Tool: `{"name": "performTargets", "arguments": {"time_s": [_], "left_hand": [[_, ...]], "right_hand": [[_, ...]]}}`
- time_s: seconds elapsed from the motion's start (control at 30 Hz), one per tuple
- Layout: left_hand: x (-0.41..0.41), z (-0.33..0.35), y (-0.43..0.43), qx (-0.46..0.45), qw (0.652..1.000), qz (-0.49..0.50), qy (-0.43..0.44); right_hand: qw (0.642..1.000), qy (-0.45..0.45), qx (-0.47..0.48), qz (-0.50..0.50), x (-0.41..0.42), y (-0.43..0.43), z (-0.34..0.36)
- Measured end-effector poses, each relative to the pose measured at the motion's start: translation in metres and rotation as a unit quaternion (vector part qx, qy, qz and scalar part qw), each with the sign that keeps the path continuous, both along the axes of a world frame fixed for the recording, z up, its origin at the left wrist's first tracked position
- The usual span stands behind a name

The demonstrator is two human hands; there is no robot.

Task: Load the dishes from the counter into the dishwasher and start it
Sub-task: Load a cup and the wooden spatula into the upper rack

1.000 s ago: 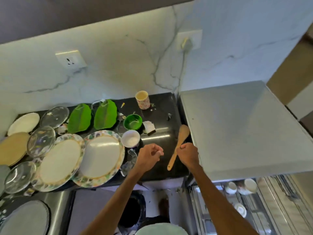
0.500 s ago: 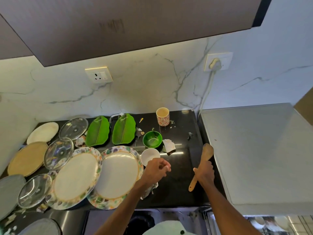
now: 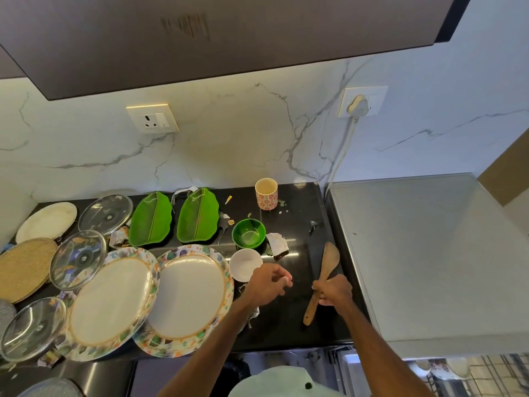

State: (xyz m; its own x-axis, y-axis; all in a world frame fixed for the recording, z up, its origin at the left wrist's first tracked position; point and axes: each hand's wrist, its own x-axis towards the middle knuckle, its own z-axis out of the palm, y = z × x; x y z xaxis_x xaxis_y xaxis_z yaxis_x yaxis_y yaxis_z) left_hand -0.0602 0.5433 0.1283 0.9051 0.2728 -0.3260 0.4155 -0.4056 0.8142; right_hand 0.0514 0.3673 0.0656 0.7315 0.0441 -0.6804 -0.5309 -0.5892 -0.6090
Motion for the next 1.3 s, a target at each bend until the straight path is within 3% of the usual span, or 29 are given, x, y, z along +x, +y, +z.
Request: {"name": "performTargets", "arguments": {"time_s": [0.1, 0.27, 0.43, 0.6, 0.97, 1.3], "left_hand": [[-0.001, -0.001, 0.0, 0.009, 1.0, -0.004, 0.01], [0.003, -0.004, 0.012, 0.03, 0.999, 0.041, 0.019], [0.005, 0.0, 0.035, 0.15, 0.976, 0.155, 0.0], [0.01, 0.001, 0.061, 0.229, 0.955, 0.179, 0.06], [0.105, -0.002, 0.097, 0.318, 0.943, 0.095, 0.006], [0.204, -0.019, 0.137, 0.342, 0.926, -0.049, 0.151]], "right_hand": [[0.984, 0.085, 0.155, -0.005, -0.001, 0.007, 0.015], [0.97, 0.022, 0.219, 0.098, 0.005, 0.02, 0.036], [0.971, -0.084, 0.175, 0.137, 0.009, 0.028, 0.037], [0.97, -0.104, 0.126, 0.181, 0.007, 0.026, 0.029], [0.969, -0.118, 0.078, 0.2, 0.011, 0.031, 0.028], [0.973, -0.179, 0.039, 0.141, 0.022, 0.011, 0.041]]}}
